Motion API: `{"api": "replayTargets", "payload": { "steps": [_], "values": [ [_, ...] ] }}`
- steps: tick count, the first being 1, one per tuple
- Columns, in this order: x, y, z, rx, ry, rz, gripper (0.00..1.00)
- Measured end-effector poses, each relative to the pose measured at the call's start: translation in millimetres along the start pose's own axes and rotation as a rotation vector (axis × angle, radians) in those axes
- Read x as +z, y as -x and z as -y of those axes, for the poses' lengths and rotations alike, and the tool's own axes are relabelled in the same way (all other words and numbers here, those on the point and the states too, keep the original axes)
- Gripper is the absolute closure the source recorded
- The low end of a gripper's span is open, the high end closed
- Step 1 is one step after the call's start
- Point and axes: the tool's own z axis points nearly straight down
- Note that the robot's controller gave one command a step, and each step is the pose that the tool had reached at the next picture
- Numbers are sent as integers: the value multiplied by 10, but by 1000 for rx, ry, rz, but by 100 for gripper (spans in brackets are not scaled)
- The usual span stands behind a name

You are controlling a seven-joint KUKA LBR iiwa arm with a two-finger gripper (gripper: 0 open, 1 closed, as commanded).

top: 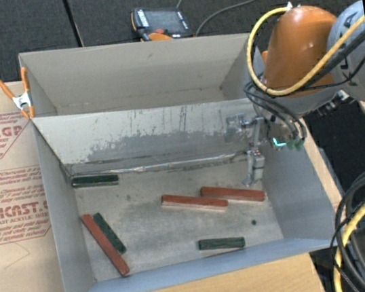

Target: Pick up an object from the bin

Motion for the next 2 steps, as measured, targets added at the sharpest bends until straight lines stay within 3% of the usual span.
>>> {"api": "replayTargets", "payload": {
  "steps": [1, 2],
  "values": [
    [1407, -482, 183, 62, 1, -3, 0],
    [1356, -447, 183, 61, -1, 7, 100]
  ]
}}
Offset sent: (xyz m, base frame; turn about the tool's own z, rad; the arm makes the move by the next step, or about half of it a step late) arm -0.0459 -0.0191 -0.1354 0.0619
